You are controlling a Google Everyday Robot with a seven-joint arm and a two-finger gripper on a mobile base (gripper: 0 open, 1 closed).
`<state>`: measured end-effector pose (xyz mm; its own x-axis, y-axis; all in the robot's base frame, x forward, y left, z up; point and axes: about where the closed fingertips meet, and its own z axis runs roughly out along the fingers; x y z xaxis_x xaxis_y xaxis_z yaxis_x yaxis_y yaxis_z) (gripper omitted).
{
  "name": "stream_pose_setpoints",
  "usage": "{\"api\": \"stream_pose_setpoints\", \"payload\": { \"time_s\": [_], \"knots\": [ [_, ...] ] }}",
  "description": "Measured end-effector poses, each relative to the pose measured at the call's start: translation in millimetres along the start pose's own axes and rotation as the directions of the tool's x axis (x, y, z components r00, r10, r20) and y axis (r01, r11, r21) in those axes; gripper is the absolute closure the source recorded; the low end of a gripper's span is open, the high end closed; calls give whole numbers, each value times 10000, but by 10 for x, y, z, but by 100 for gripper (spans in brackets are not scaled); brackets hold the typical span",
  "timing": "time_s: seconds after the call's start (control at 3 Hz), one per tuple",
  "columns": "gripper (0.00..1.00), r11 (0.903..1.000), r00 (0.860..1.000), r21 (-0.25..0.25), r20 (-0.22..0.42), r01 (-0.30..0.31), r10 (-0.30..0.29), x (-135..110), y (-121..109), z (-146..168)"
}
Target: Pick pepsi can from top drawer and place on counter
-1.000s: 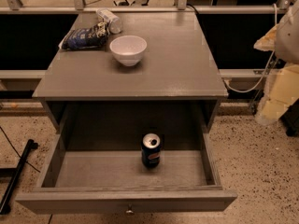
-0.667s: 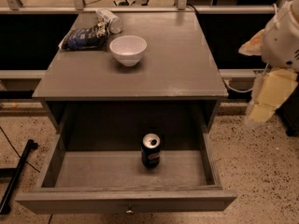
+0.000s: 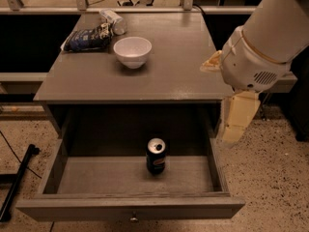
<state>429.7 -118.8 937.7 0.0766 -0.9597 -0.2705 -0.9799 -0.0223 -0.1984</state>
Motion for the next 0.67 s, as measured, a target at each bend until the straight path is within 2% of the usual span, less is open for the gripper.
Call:
{"api": "stream_pose_setpoints", "payload": {
  "time_s": [0.33, 0.67],
  "knots": [
    [0, 10000, 10000, 39, -5, -58, 59, -5, -1, -4],
    [0, 9999, 9999, -126, 150, -62, 64, -69, -26, 128]
  ]
}}
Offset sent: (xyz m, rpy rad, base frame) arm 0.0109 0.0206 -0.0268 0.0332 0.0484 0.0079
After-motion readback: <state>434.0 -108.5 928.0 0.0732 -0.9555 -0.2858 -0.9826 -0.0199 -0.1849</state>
